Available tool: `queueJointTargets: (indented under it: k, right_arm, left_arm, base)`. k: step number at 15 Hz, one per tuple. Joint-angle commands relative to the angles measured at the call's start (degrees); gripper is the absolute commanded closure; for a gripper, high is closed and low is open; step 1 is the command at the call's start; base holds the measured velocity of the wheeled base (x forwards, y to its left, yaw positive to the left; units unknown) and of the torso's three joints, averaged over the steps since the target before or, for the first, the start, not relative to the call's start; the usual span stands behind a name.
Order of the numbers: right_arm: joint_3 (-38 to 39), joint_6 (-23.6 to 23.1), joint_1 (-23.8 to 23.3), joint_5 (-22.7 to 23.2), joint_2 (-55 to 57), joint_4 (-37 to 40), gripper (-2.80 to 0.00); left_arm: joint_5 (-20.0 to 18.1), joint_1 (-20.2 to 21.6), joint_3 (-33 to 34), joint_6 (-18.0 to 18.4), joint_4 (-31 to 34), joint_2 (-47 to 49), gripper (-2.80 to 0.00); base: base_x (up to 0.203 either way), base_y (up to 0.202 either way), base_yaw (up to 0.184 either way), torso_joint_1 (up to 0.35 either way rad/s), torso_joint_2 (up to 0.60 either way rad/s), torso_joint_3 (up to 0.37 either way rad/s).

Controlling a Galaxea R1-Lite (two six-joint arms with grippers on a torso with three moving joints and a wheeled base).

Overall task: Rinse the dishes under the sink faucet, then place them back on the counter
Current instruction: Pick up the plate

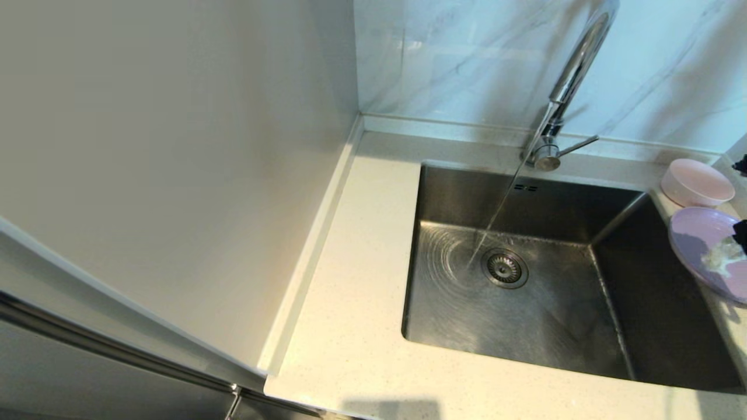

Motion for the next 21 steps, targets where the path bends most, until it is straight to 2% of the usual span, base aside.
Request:
queueJointTargets:
  k: [1, 5, 9, 12, 16, 17, 21]
  right_arm:
    - [-0.24, -0.33, 1.19, -0.01, 4.30, -1.84, -2.80]
    - [0.45, -0.51, 3.62, -0.41, 7.24, -7.42, -2.80]
    - [1.01, -0.64, 3.70, -1.00, 9.93, -12.07, -2.80]
    - [1.17, -0.56, 3.61, -3.81, 11.72, -15.48, -2.80]
    - [1.45, -0.56, 3.61, -4.28, 12.92, -17.06, -2.80]
    - [1.62, -0.56, 3.61, -4.98, 13.02, -17.16, 0.00]
    - [3.42, -0.57, 3.61, -7.05, 15.11, -24.16, 0.00]
  left_arm:
    - [0.03, 0.00, 0.00, 0.00, 0.00, 0.00, 0.00]
    - [0.03, 0.00, 0.00, 0.00, 0.00, 0.00, 0.00]
    - [-0.05, 0.00, 0.00, 0.00, 0.00, 0.00, 0.00]
    - [0.00, 0.00, 0.00, 0.00, 0.00, 0.00, 0.00]
    - [-0.06, 0.00, 0.00, 0.00, 0.00, 0.00, 0.00]
    - [-0.03, 0.00, 0.00, 0.00, 0.00, 0.00, 0.00]
    - [0.03, 0.00, 0.00, 0.00, 0.00, 0.00, 0.00]
  base:
    - [0.000, 0.000, 0.000, 0.000, 0.00, 0.000]
    - [0.000, 0.000, 0.000, 0.000, 0.00, 0.000]
    - [0.000, 0.000, 0.000, 0.000, 0.00, 0.000]
    - [0.000, 0.000, 0.000, 0.000, 0.00, 0.000]
    - [0.000, 0.000, 0.000, 0.000, 0.00, 0.000]
    - [0.000, 0.000, 0.000, 0.000, 0.00, 0.000]
    - [0.000, 0.000, 0.000, 0.000, 0.00, 0.000]
